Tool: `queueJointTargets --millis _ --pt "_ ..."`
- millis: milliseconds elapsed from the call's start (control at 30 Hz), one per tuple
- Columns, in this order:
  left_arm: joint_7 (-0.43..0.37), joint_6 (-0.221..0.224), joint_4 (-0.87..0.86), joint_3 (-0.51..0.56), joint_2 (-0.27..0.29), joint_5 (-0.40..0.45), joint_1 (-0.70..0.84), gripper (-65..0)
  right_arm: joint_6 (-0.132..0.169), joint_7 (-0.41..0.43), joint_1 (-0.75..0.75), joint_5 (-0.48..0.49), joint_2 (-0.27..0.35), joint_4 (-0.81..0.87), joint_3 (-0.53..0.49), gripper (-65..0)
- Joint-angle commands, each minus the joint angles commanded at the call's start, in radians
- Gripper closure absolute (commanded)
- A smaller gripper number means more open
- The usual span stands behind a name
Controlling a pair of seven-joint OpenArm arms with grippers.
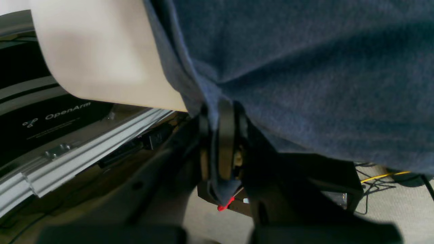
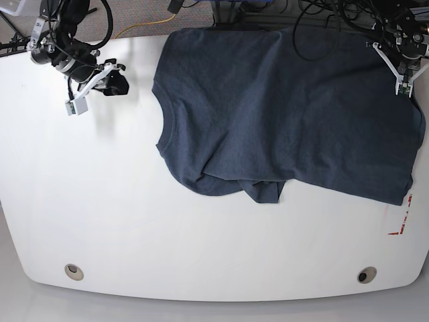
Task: Fold the T-shirt properly
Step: 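Adjust the right gripper's grip on the T-shirt shoulder edge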
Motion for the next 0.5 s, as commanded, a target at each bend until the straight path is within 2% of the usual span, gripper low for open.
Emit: queueJointTargets --millis 33,133,333,500 --pt "0.0 0.0 0.0 0.002 0.0 0.0 0.0 0.0 0.0 0.0 -0.006 0.0 -0.014 -0.002 -0.008 -38.0" --pt "0.0 0.0 0.0 0.002 0.0 0.0 0.0 0.0 0.0 0.0 -0.014 -0.003 -0.038 -0.003 -0.026 -45.3" --pt "0.0 0.0 0.0 0.0 -0.023 0.0 0.0 0.0 -0.009 0.005 -0.009 -0.006 -0.052 -0.071 -0.133 -42.2" --pt "-0.011 0.0 0.0 0.0 -0.028 -0.002 0.0 0.0 -0.009 0.046 0.009 -0.006 -0.046 -0.172 -0.164 -42.0"
